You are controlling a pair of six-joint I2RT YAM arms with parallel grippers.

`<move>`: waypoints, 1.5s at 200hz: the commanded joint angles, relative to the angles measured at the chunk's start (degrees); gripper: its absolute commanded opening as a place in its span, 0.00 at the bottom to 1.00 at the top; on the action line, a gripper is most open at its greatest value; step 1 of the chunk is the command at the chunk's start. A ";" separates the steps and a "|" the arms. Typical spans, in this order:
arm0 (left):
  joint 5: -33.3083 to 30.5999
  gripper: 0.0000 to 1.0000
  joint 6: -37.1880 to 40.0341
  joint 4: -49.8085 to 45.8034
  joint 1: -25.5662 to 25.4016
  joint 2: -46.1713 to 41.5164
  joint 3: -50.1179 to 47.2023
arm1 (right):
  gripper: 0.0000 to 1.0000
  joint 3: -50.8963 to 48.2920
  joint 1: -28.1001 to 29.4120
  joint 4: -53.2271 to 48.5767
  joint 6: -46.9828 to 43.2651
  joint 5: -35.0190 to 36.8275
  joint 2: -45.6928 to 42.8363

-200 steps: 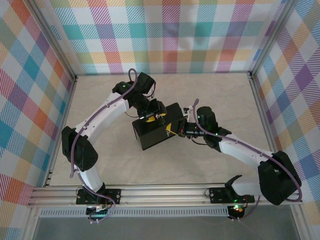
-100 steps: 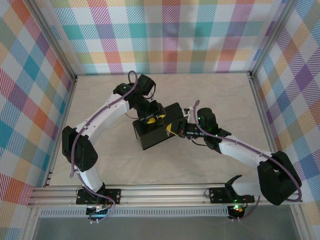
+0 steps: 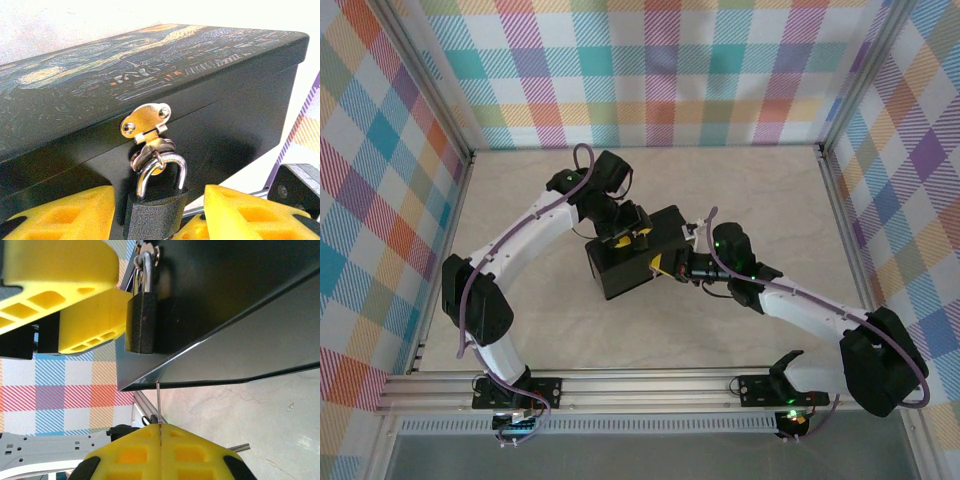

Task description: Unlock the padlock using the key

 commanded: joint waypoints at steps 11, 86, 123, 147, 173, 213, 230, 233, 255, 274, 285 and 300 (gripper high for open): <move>-1.92 0.52 1.41 -0.87 -0.90 -2.16 -0.06 | 0.00 0.28 0.91 2.74 1.53 0.88 -1.53; -1.03 0.39 5.04 -1.97 -0.73 -4.57 -1.09 | 0.00 0.62 1.19 2.73 1.94 1.91 -1.53; -0.77 0.36 5.13 -1.31 -0.74 -4.62 -2.72 | 0.00 0.34 1.23 3.65 2.72 1.66 -1.78; -0.59 0.34 5.04 -0.60 -0.78 -3.88 -3.68 | 0.00 0.10 1.29 3.21 2.78 1.67 -2.73; 1.60 0.31 3.72 2.09 -0.89 -3.55 -5.32 | 0.00 0.09 1.34 2.32 2.51 1.86 -3.19; 2.78 0.28 2.13 3.49 -1.24 -3.64 -5.84 | 0.00 0.21 1.30 2.32 2.39 2.22 -2.84; 2.58 0.28 2.15 3.27 -1.25 -3.56 -5.95 | 0.00 -0.03 1.27 2.41 2.40 3.08 -2.84; 2.50 0.28 2.13 3.25 -1.25 -3.57 -5.94 | 0.00 -0.12 1.30 2.46 2.43 3.27 -2.91; 1.87 0.28 2.38 2.63 -1.25 -3.60 -6.35 | 0.00 -0.67 1.09 1.99 2.10 4.47 -3.26; 1.42 0.28 2.59 2.31 -1.25 -3.69 -6.25 | 0.00 -0.75 0.65 1.43 1.73 4.55 -3.62; 1.42 0.28 2.66 2.34 -1.25 -3.77 -6.25 | 0.00 -0.75 0.47 1.17 1.58 4.40 -3.63; 1.34 0.27 2.75 2.23 -1.25 -3.72 -6.37 | 0.00 -0.61 0.16 1.21 1.54 4.39 -3.50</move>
